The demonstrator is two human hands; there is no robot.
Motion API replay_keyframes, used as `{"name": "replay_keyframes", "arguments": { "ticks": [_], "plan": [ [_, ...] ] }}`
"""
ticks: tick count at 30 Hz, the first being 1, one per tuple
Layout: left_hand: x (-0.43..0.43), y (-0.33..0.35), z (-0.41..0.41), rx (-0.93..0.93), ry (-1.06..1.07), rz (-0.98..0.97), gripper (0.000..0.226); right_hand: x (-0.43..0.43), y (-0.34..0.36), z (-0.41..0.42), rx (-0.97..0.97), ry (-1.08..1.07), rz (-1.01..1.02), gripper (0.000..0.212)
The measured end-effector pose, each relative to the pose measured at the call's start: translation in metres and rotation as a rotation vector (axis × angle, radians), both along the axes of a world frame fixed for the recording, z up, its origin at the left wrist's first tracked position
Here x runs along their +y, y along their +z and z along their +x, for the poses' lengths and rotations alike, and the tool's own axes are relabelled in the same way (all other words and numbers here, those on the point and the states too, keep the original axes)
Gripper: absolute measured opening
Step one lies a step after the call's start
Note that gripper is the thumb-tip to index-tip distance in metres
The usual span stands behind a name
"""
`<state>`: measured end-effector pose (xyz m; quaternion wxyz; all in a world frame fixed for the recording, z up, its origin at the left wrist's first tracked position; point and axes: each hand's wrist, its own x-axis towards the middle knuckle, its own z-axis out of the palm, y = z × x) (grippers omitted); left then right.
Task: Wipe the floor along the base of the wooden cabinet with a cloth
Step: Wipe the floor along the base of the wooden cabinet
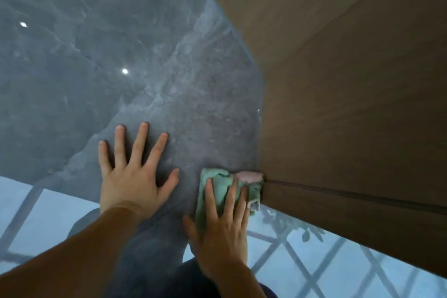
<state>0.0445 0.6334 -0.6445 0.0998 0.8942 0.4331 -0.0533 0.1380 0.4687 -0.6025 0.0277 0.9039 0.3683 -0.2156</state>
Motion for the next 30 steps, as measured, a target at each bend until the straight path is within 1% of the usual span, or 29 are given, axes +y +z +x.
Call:
{"name": "replay_keyframes", "arguments": {
  "ticks": [2, 4, 5, 8, 9, 11, 14, 15, 17, 20, 22, 23, 24, 25, 26, 28, 29, 30],
  "plan": [
    [0.0, -0.001, 0.0, -0.01, 0.003, 0.001, 0.081, -0.003, 0.001, -0.003, 0.048, 0.017, -0.045, 0.088],
    [0.001, -0.002, 0.0, -0.014, -0.003, 0.003, 0.08, 0.015, -0.001, 0.02, 0.05, 0.06, -0.082, 0.089],
    [0.001, -0.002, -0.001, -0.02, -0.004, -0.002, 0.08, 0.028, -0.001, 0.037, 0.087, 0.059, -0.091, 0.09],
    [-0.001, -0.003, -0.001, -0.057, 0.014, -0.011, 0.079, 0.074, -0.001, 0.083, 0.328, -0.064, -0.17, 0.091],
    [-0.001, -0.003, -0.001, -0.067, 0.014, -0.017, 0.079, 0.087, 0.0, 0.093, 0.374, -0.101, -0.197, 0.091],
    [-0.002, -0.003, -0.001, -0.084, 0.012, -0.019, 0.08, 0.107, 0.005, 0.103, 0.402, -0.139, -0.206, 0.092],
    [-0.003, -0.007, -0.002, -0.083, 0.019, 0.009, 0.08, 0.111, 0.004, 0.102, 0.378, -0.144, -0.141, 0.092],
    [-0.004, -0.008, -0.002, -0.085, 0.019, 0.007, 0.08, 0.102, 0.003, 0.099, 0.343, -0.084, -0.122, 0.091],
    [-0.005, -0.007, -0.001, -0.102, 0.008, 0.001, 0.079, 0.068, 0.0, 0.082, 0.258, 0.117, -0.09, 0.087],
    [-0.009, -0.005, -0.003, -0.122, 0.006, 0.013, 0.078, -0.013, -0.004, 0.048, 0.168, 0.352, 0.011, 0.082],
    [-0.014, 0.0, 0.005, -0.175, 0.087, -0.031, 0.076, -0.068, -0.003, 0.043, 0.067, 0.454, 0.025, 0.081],
    [-0.02, 0.005, 0.011, -0.214, 0.167, -0.078, 0.075, -0.09, -0.001, 0.048, 0.043, 0.46, 0.011, 0.081],
    [-0.03, 0.011, 0.018, -0.25, 0.241, -0.115, 0.071, -0.106, 0.002, 0.055, 0.05, 0.433, -0.009, 0.081],
    [-0.044, 0.019, 0.024, -0.272, 0.27, -0.128, 0.066, -0.12, 0.006, 0.063, 0.077, 0.356, -0.028, 0.079],
    [-0.063, 0.026, 0.03, -0.287, 0.239, -0.135, 0.059, -0.132, 0.009, 0.071, 0.103, 0.224, -0.038, 0.078],
    [-0.109, 0.038, 0.042, -0.339, 0.072, -0.208, 0.044, -0.16, 0.016, 0.083, 0.129, -0.111, -0.055, 0.072],
    [-0.134, 0.043, 0.048, -0.382, 0.001, -0.28, 0.037, -0.175, 0.022, 0.087, 0.177, -0.274, -0.021, 0.067],
    [-0.158, 0.047, 0.054, -0.433, -0.05, -0.38, 0.032, -0.19, 0.03, 0.092, 0.296, -0.435, 0.1, 0.056]
  ]
}}
